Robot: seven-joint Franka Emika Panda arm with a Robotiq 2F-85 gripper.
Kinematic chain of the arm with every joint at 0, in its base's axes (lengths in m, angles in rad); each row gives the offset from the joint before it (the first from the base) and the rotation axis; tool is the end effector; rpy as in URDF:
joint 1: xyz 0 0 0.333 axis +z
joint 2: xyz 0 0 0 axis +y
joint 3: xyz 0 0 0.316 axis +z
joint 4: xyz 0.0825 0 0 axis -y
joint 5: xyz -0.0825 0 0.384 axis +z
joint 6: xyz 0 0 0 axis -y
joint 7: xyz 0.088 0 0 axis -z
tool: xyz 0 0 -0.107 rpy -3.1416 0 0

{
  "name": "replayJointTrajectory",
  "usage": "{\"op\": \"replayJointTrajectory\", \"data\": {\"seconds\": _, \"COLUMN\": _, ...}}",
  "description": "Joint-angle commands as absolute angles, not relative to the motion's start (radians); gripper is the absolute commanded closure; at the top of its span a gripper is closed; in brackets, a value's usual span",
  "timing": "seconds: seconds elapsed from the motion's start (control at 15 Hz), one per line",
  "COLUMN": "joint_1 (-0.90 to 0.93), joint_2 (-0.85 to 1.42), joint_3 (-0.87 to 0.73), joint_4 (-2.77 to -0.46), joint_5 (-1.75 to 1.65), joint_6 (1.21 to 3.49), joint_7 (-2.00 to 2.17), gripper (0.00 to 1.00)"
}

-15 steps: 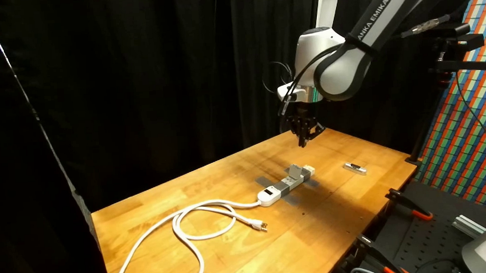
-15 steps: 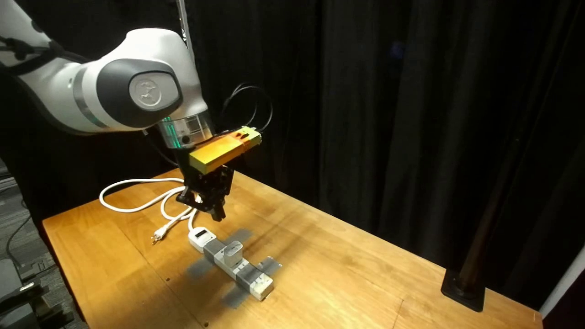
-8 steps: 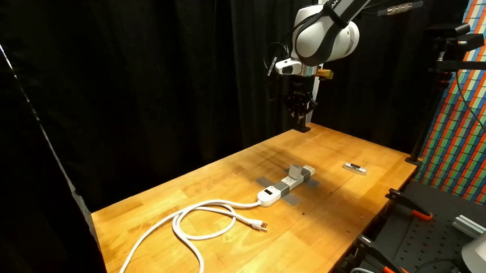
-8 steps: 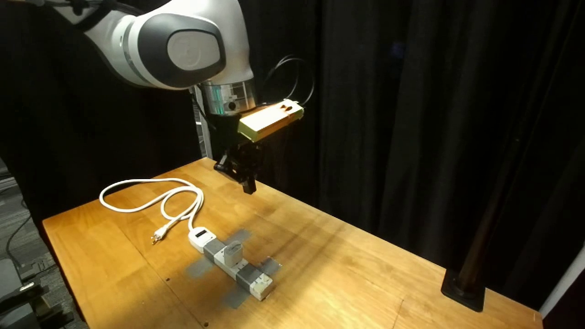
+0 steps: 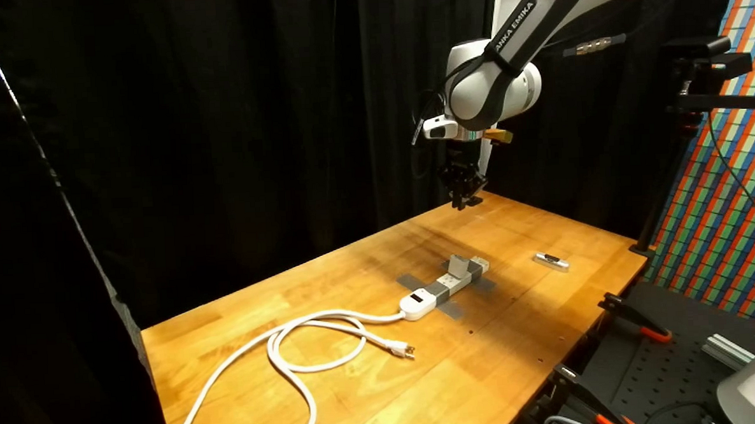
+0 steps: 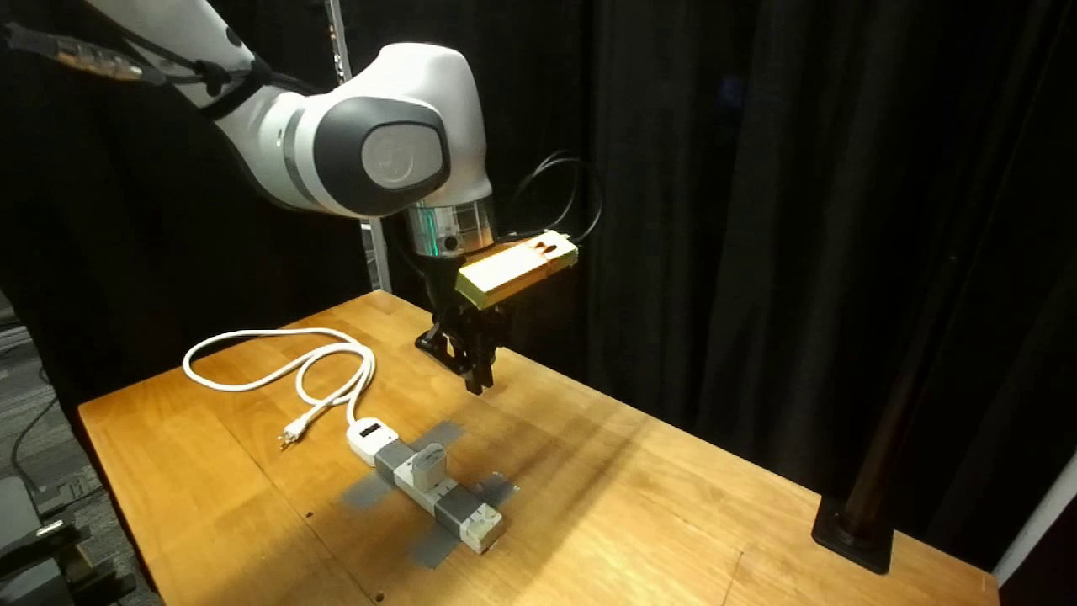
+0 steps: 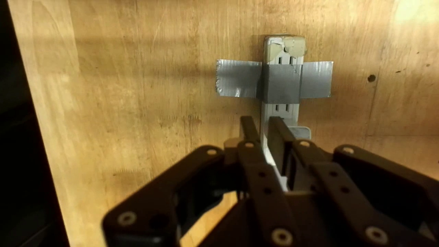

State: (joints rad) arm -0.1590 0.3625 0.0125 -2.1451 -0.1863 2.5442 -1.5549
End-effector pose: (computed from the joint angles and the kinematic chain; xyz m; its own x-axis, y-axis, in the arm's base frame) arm 0.5690 -0.0816 0.2349 0.0126 0.9944 -0.1049 0.9995 -0.0094 0.0305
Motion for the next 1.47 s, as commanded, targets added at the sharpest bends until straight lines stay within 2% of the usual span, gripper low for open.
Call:
{"op": "replayJointTrajectory", "data": {"seconds": 0.0, "joint_1": -0.146, "joint_2": 0.375, "joint_3": 0.005, "joint_4": -2.14, "joint_5": -0.192, "joint_6": 2.547, "joint_7": -1.526, "gripper": 0.75}}
{"op": "replayJointTrajectory", "data": {"seconds": 0.07, "joint_1": -0.141, "joint_2": 0.381, "joint_3": 0.003, "joint_4": -2.137, "joint_5": -0.194, "joint_6": 2.55, "joint_7": -1.511, "gripper": 0.66}}
{"op": "replayJointTrajectory", "data": {"seconds": 0.13, "joint_1": -0.139, "joint_2": 0.382, "joint_3": 0.001, "joint_4": -2.135, "joint_5": -0.194, "joint_6": 2.551, "joint_7": -1.506, "gripper": 0.65}}
{"op": "replayJointTrajectory", "data": {"seconds": 0.2, "joint_1": -0.14, "joint_2": 0.382, "joint_3": 0.0, "joint_4": -2.132, "joint_5": -0.195, "joint_6": 2.551, "joint_7": -1.505, "gripper": 0.82}}
{"op": "replayJointTrajectory", "data": {"seconds": 0.4, "joint_1": -0.176, "joint_2": 0.411, "joint_3": 0.047, "joint_4": -2.106, "joint_5": -0.148, "joint_6": 2.465, "joint_7": -1.65, "gripper": 0.98}}
{"op": "replayJointTrajectory", "data": {"seconds": 0.53, "joint_1": -0.193, "joint_2": 0.434, "joint_3": 0.074, "joint_4": -2.089, "joint_5": -0.121, "joint_6": 2.406, "joint_7": -1.77, "gripper": 0.98}}
{"op": "replayJointTrajectory", "data": {"seconds": 0.73, "joint_1": -0.198, "joint_2": 0.466, "joint_3": 0.083, "joint_4": -2.071, "joint_5": -0.117, "joint_6": 2.375, "joint_7": -1.902, "gripper": 0.91}}
{"op": "replayJointTrajectory", "data": {"seconds": 1.4, "joint_1": -0.192, "joint_2": 0.592, "joint_3": 0.081, "joint_4": -2.012, "joint_5": -0.114, "joint_6": 2.437, "joint_7": -2.041, "gripper": 0.92}}
